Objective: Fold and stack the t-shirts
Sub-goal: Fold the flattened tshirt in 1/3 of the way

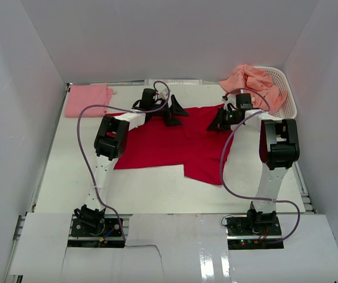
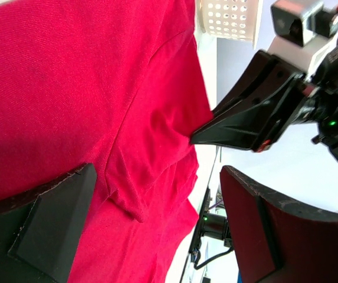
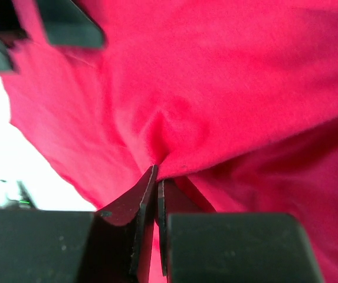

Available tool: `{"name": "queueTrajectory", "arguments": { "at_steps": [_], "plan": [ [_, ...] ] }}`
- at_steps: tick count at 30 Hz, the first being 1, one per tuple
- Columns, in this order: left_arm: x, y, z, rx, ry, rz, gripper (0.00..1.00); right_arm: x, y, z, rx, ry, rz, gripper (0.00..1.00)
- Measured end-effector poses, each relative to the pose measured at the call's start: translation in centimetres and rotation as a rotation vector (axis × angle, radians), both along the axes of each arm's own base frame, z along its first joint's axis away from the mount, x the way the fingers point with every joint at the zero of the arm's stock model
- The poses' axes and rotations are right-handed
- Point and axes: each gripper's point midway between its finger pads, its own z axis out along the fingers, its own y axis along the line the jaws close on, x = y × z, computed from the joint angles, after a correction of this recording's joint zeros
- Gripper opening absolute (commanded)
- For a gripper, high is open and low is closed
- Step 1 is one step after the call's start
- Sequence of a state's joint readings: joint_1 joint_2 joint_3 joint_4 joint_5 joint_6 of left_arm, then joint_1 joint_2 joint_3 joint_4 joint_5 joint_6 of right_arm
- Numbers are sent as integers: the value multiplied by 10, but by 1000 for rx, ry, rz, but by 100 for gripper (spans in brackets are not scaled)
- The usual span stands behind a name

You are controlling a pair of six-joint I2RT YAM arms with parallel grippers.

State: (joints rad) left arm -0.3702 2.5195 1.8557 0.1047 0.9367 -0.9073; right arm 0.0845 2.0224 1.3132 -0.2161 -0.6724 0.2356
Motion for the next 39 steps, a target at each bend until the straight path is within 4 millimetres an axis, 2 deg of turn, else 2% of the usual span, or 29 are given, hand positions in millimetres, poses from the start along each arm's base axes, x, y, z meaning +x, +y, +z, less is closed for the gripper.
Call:
{"name": "queueTrajectory", "arguments": {
  "at_steps": [4,8,14,20,24,30,31,37,39],
  "plan": [
    [0,0,0,0,0,0,98,11,7,14,77,60,-39,8],
    [0,0,0,0,0,0,98,10,12,13,152,170,-87,8],
    [0,0,0,0,0,0,98,-3,18,11,240,317,-127,8],
    [0,0,0,0,0,0,98,-32,18,-6,276,475,-168,9],
    [-2,1,0,1,3,0,98,-40,16,-6,274,498,-181,15],
    [-2,2,1,2,4,1,98,-35,-1,6,210,470,-247,32],
    [-2,2,1,2,5,1,98,-30,-4,8,189,459,-257,46],
    [-2,2,1,3,7,2,98,-3,-20,27,78,335,-268,49],
    [-2,2,1,4,9,2,98,-4,-23,31,45,307,-263,49]
  ]
}}
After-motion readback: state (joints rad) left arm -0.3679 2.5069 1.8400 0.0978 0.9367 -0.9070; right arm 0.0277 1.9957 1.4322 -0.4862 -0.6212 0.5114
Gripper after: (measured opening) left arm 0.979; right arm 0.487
